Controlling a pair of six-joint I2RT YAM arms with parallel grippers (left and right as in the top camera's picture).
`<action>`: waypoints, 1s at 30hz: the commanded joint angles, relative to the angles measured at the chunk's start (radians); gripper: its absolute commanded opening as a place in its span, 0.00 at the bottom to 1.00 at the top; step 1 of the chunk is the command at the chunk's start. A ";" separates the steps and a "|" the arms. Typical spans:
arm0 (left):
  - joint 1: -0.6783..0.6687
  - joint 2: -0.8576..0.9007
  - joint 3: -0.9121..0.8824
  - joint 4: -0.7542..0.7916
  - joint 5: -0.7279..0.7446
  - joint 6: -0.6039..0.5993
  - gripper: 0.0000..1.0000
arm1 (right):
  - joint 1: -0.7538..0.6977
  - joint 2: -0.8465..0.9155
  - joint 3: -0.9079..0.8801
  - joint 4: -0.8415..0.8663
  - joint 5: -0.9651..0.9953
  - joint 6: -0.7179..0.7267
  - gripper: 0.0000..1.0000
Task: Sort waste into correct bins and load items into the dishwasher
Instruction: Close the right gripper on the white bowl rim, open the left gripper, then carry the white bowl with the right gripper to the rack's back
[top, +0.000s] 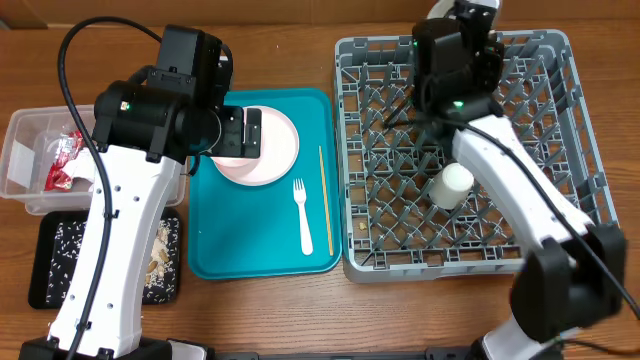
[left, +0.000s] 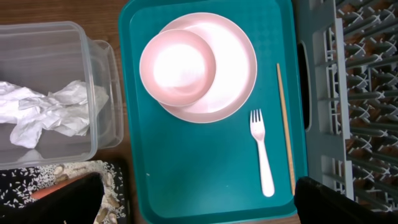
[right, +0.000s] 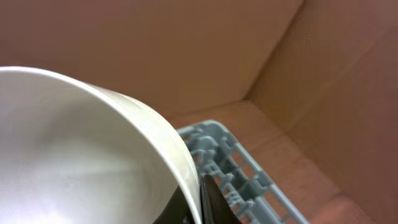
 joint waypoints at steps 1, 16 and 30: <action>-0.001 -0.003 0.019 0.001 -0.029 0.007 1.00 | 0.003 0.049 0.014 0.100 0.196 -0.196 0.04; -0.001 -0.003 0.019 0.001 -0.029 0.007 1.00 | 0.038 0.190 0.014 0.272 0.182 -0.622 0.04; -0.001 -0.003 0.019 0.001 -0.029 0.007 1.00 | 0.100 0.283 0.014 0.272 0.283 -0.688 0.04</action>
